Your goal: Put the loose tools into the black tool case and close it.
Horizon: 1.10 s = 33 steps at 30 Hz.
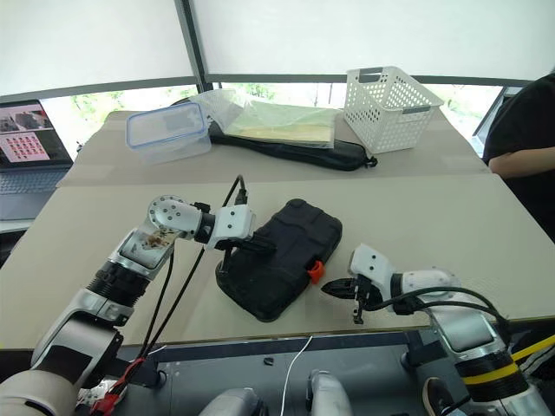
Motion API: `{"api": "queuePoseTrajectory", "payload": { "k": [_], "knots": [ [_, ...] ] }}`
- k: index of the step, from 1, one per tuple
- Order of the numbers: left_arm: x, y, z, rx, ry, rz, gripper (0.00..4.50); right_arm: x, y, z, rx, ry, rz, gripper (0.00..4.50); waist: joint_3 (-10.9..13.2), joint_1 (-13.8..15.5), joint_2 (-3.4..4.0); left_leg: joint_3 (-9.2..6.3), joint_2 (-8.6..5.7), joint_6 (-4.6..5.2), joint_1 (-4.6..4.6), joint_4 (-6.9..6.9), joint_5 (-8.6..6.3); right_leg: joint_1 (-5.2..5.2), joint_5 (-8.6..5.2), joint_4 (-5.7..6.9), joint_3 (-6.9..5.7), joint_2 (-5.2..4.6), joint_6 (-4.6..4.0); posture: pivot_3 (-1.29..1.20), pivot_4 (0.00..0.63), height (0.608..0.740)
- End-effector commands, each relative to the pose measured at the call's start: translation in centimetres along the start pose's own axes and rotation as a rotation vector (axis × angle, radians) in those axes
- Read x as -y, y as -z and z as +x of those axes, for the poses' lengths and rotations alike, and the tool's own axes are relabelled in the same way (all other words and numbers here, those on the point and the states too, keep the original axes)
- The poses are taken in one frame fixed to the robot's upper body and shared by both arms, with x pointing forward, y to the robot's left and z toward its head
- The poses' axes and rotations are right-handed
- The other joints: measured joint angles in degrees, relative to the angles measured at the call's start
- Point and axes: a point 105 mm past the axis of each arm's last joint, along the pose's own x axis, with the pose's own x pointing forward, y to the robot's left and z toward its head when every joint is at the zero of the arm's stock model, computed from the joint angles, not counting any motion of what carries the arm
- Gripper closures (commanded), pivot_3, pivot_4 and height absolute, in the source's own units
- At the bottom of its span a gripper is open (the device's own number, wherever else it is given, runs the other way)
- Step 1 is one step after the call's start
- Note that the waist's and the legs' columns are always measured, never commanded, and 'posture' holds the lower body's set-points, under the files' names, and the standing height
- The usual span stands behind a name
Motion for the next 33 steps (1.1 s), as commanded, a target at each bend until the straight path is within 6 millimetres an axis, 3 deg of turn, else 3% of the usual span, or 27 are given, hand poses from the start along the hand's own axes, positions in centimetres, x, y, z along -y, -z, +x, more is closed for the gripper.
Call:
{"api": "queuePoseTrajectory", "payload": {
  "k": [1,4,9,16,21,27,33],
  "knots": [
    [1.3,2.0,0.7,-0.071,0.049,-0.05,4.46,0.4,-3.7,-1.2,0.11,0.011,-0.009,4.5,0.0,0.0,0.0,0.0,0.0,0.0,0.0,0.0,0.0,0.01,0.0,-0.01,0.0,0.0,0.0,0.0,0.15,0.74],
    [1.2,2.0,0.9,-0.069,0.046,-0.046,4.46,1.5,-4.0,-0.6,0.097,0.058,-0.016,4.5,0.0,0.0,0.0,0.0,0.01,0.01,0.0,-0.01,0.0,0.01,0.0,-0.01,0.0,-0.01,0.01,0.0,0.15,0.74],
    [1.1,1.7,1.0,-0.059,0.043,-0.042,4.46,2.3,-2.2,0.7,0.01,0.073,-0.027,4.5,0.0,0.18,0.0,-0.01,0.0,0.01,-0.02,-0.03,0.0,0.0,-0.01,-0.02,-0.03,-0.02,0.02,0.0,0.15,0.74],
    [1.1,1.9,0.6,-0.066,0.033,-0.044,4.46,1.7,-1.8,-0.5,-0.009,0.069,-0.02,4.5,0.0,0.14,0.0,-0.02,-0.02,0.01,-0.04,-0.03,0.0,-0.03,-0.02,-0.02,-0.03,-0.03,0.03,0.0,0.15,0.74],
    [1.1,2.0,0.5,-0.068,0.03,-0.047,4.46,2.0,-3.3,-1.7,0.069,0.119,0.011,4.5,0.0,0.02,0.0,-0.01,-0.01,0.01,-0.04,-0.04,0.0,-0.03,-0.02,-0.02,-0.01,-0.02,0.04,0.0,0.15,0.74],
    [1.1,2.0,0.4,-0.071,0.031,-0.045,4.46,0.9,-1.1,-2.1,0.003,0.12,0.034,4.5,0.0,0.12,0.0,-0.04,0.0,0.01,-0.03,-0.17,0.0,-0.03,-0.03,-0.06,-0.03,-0.02,0.05,0.0,0.15,0.74],
    [1.1,1.9,0.7,-0.071,0.038,-0.034,4.46,1.0,-3.7,-0.5,0.112,0.116,0.04,4.5,0.0,-0.04,0.01,0.02,-0.01,0.01,0.03,-0.26,0.0,-0.03,-0.04,-0.06,0.05,-0.04,0.07,0.0,0.15,0.74]
  ]
}}
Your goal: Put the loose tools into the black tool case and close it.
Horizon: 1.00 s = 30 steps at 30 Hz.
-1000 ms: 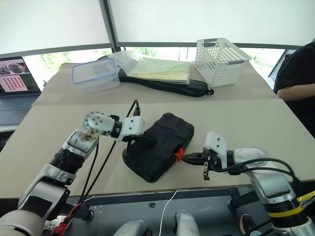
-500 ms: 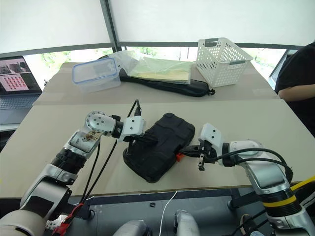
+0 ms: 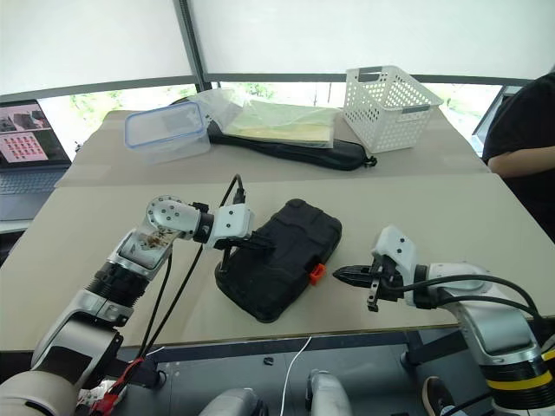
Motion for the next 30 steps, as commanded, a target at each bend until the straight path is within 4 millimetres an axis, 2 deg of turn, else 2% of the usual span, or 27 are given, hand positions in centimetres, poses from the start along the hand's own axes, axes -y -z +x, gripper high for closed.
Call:
{"api": "queuePoseTrajectory", "payload": {
  "k": [1,5,12,22,26,30],
  "knots": [
    [1.3,1.6,1.0,-0.062,0.061,-0.03,4.46,-0.5,-2.8,0.9,0.077,-0.027,-0.053,4.5,0.0,0.07,0.0,-0.01,0.0,0.0,0.0,-0.03,0.0,0.0,0.0,0.0,-0.01,0.0,0.0,0.0,0.15,0.74],
    [1.3,1.5,1.1,-0.059,0.063,-0.027,4.46,-0.3,-2.2,1.8,0.03,-0.033,-0.07,4.5,0.0,0.28,0.0,-0.06,0.0,0.0,0.01,-0.1,0.0,-0.02,-0.01,-0.01,-0.07,0.02,-0.01,0.0,0.15,0.74],
    [1.1,1.4,1.1,-0.053,0.057,-0.029,4.46,-0.1,-0.3,1.7,-0.059,-0.039,-0.061,4.5,0.0,0.25,0.0,-0.05,-0.05,0.0,0.0,-0.08,0.0,-0.02,-0.01,-0.03,-0.06,-0.01,0.0,0.0,0.15,0.74],
    [1.2,1.7,0.9,-0.056,0.05,-0.038,4.46,0.1,-2.0,-1.5,-0.002,0.037,-0.036,4.5,0.0,0.24,0.0,-0.06,-0.03,0.0,0.0,-0.11,0.0,-0.01,-0.02,-0.02,-0.05,-0.02,0.02,0.0,0.15,0.74],
    [1.1,1.5,1.1,-0.044,0.053,-0.034,4.46,-0.5,0.4,-1.9,-0.08,0.032,0.015,4.5,0.0,0.38,-0.01,-0.07,-0.02,0.0,0.01,-0.18,0.0,-0.01,-0.03,-0.03,-0.06,-0.02,0.02,0.0,0.15,0.74],
    [1.1,1.1,1.5,-0.032,0.061,-0.027,4.46,-1.0,2.9,-1.1,-0.136,0.028,0.042,4.5,0.0,0.27,-0.01,-0.05,-0.03,0.0,0.01,-0.17,0.0,0.0,-0.03,-0.04,-0.03,-0.03,0.03,0.0,0.15,0.74]
  ]
}}
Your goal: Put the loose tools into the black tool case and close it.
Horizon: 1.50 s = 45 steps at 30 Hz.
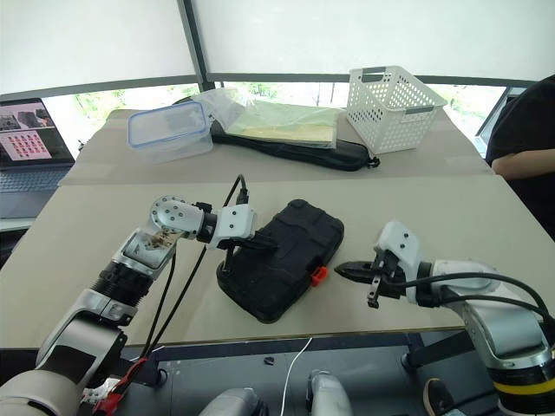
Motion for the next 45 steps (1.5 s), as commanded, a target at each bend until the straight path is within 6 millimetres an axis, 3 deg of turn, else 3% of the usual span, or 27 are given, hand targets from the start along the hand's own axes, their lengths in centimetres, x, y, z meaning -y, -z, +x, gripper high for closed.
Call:
{"api": "queuePoseTrajectory", "payload": {
  "k": [1,4,12,24,36,45],
  "knots": [
    [1.2,1.2,1.1,-0.046,0.063,-0.033,4.46,0.1,0.8,1.0,-0.017,0.015,-0.034,4.5,0.0,-0.05,0.0,0.0,0.0,0.0,0.0,0.0,0.0,0.0,-0.01,0.0,0.0,0.0,0.02,0.0,0.15,0.74],
    [1.3,1.0,1.4,-0.042,0.071,-0.023,4.46,0.7,1.1,2.5,-0.012,0.037,-0.035,4.5,0.0,0.15,0.0,0.0,0.0,0.0,0.01,-0.01,0.0,0.01,-0.21,0.01,-0.01,0.0,0.34,0.0,0.15,0.74],
    [1.5,0.9,2.1,-0.045,0.086,-0.008,4.46,1.5,-1.6,5.0,0.055,0.015,-0.084,4.5,0.0,0.47,0.0,-0.03,-0.03,0.0,-0.01,0.0,0.0,-0.04,0.0,0.0,-0.03,0.03,0.0,0.0,0.15,0.74],
    [2.3,1.1,2.9,-0.047,0.111,0.004,4.46,1.1,-6.3,3.9,0.159,-0.003,-0.173,4.5,0.01,-0.06,0.0,-0.01,-0.04,-0.01,-0.03,0.0,0.0,-0.06,0.0,0.02,-0.01,0.01,0.0,0.0,0.15,0.74],
    [2.4,1.6,2.8,-0.058,0.109,0.005,4.46,1.2,-7.5,3.9,0.173,-0.006,-0.2,4.5,0.01,-0.19,0.0,-0.01,-0.03,-0.01,-0.03,-0.01,0.01,-0.07,0.0,0.02,-0.01,0.01,-0.01,0.0,0.15,0.74],
    [3.2,0.9,3.4,-0.037,0.144,0.029,4.46,1.0,-5.0,3.0,0.088,-0.014,-0.196,4.5,0.0,-0.19,0.01,-0.01,-0.03,-0.01,-0.02,-0.05,0.01,-0.08,0.0,0.0,-0.01,0.02,0.0,0.0,0.15,0.74]
  ]
}}
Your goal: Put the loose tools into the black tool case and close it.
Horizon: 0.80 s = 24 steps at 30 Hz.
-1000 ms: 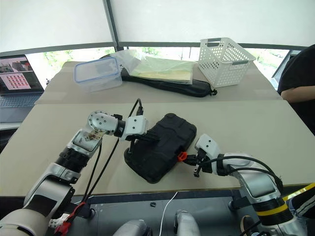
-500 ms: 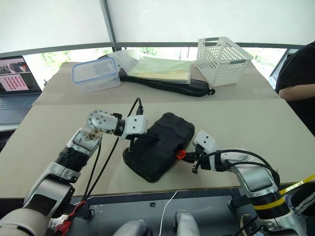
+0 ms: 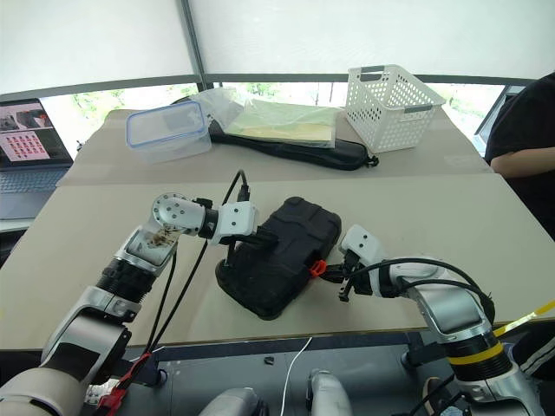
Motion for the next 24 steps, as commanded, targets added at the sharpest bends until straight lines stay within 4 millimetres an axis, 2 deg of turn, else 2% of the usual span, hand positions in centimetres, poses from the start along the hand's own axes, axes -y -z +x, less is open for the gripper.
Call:
{"api": "queuePoseTrajectory", "payload": {
  "k": [1,6,11,20,24],
  "knots": [
    [4.2,0.9,3.0,-0.033,0.194,0.003,4.46,-0.6,-3.7,-1.3,0.14,-0.004,-0.127,4.5,-0.01,0.0,0.01,0.0,0.0,0.0,0.0,-0.01,0.0,0.0,0.0,0.0,0.0,0.0,0.0,0.0,0.15,0.74],
    [5.1,0.7,3.8,-0.042,0.261,0.051,4.46,-0.6,-2.8,-1.0,0.117,-0.002,-0.11,4.5,-0.01,-0.12,0.02,0.02,0.0,0.0,0.04,0.0,0.0,0.04,0.0,0.0,0.02,-0.01,0.0,0.0,0.15,0.74],
    [5.8,1.3,4.0,-0.072,0.313,0.089,4.46,-0.6,-3.3,-0.7,0.147,0.003,-0.09,4.5,-0.02,-0.18,0.03,0.04,0.06,-0.03,0.12,-0.12,0.01,0.06,-0.02,0.0,0.04,0.02,0.0,0.0,0.15,0.74],
    [5.3,1.8,4.0,-0.082,0.305,0.093,4.46,-0.9,-5.2,0.3,0.201,-0.006,-0.087,4.5,-0.12,-0.75,0.01,0.08,0.07,-0.04,0.24,-0.11,0.02,0.15,-0.1,0.01,0.08,0.02,0.14,0.0,0.15,0.74],
    [4.0,1.7,3.3,-0.058,0.225,0.034,4.46,-0.9,-4.7,-0.8,0.164,-0.001,-0.123,4.5,-0.36,-0.64,0.09,0.07,0.08,-0.06,0.27,-0.12,0.03,0.18,-0.21,0.03,0.07,0.02,0.32,0.0,0.15,0.74]
  ]
}}
